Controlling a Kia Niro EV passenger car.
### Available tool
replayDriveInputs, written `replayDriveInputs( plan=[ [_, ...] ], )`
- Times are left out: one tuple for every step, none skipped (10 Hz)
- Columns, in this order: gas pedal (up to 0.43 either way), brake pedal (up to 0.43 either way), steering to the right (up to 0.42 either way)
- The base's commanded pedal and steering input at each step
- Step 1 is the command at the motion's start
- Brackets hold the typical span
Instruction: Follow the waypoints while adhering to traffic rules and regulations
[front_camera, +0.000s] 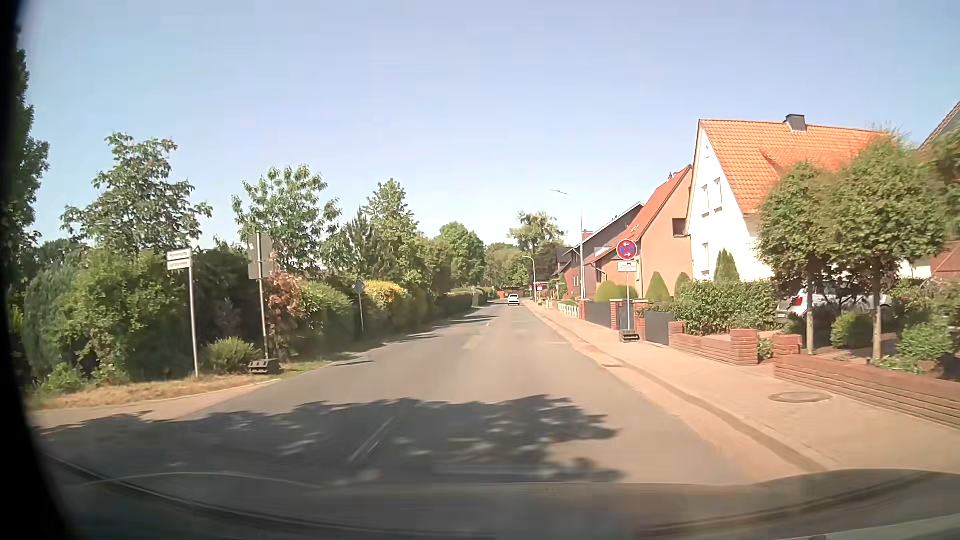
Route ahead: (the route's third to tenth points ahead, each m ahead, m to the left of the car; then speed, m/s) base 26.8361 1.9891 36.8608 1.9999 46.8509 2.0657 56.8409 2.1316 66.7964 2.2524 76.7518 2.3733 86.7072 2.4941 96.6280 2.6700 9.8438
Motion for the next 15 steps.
replayDriveInputs(
  plan=[
    [0.11,0.006,-0.002],
    [0.11,0.006,-0.011],
    [0.11,0.006,-0.009],
    [0.11,0.006,-0.004],
    [0.11,0.006,-0.004],
    [0.11,0.006,-0.004],
    [0.11,0.006,-0.004],
    [0.11,0.006,-0.004],
    [0.11,0.006,-0.004],
    [0.11,0.006,-0.002],
    [0.11,0.006,-0.002],
    [0.11,0.006,-0.002],
    [0.11,0.006,-0.002],
    [0.11,0.006,-0.002],
    [0.11,0.006,-0.002]
  ],
)
